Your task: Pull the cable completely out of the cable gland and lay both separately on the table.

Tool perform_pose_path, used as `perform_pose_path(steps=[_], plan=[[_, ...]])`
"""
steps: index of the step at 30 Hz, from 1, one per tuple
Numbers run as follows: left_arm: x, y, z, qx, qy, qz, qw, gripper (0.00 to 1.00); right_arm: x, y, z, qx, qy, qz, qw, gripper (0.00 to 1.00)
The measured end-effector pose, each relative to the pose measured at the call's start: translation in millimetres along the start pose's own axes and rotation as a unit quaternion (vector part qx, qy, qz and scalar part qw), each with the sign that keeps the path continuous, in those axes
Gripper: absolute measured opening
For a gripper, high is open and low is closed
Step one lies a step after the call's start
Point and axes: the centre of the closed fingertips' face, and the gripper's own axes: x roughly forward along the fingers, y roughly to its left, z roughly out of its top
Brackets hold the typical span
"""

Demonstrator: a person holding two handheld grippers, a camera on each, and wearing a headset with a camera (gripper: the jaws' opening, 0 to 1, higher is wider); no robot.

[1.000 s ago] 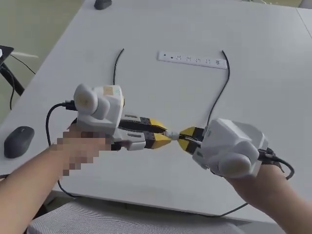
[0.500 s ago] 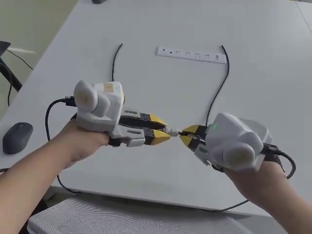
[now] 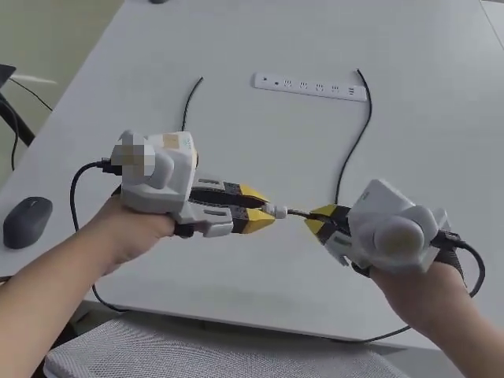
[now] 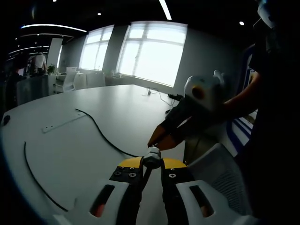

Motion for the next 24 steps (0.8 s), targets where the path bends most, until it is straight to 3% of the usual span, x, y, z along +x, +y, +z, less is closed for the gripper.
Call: perform_pose_path(steps=[5,6,14,17,18,21,24], plan=[[0.4,0.9,1.7,-0.004,-0.004,0.002,1.0000,0.14,2.2,-9.1,-9.3,0.043,0.005,-0.012,0.9990,0.00],[-0.4,1.8,2.5,-0.006,-0.006,0.004,1.0000,0.14,2.7,-12.1,-13.3,0.065,0.006,-0.018,0.9977,0.00],[-1.9,0.5,1.8,-0.009,-0.005,0.001,0.9999,0.14,4.7,-26.7,-42.1,0.129,0.025,-0.038,0.9907,0.00],[-0.7,-1.1,2.3,-0.011,-0.007,-0.002,0.9999,0.14,6.4,-32.3,-54.3,0.177,0.029,-0.050,0.9825,0.00],[-0.1,-1.7,2.4,-0.010,-0.006,-0.003,0.9999,0.14,7.0,-33.2,-59.9,0.205,0.031,-0.051,0.9769,0.00],[2.7,-3.8,-2.2,-0.005,0.004,-0.003,1.0000,0.14,9.1,-34.5,-68.4,0.236,0.033,-0.055,0.9696,0.00],[4.8,-6.9,-4.1,-0.007,0.006,-0.005,0.9999,0.14,11.7,-30.3,-71.0,0.248,0.035,-0.053,0.9668,0.00]])
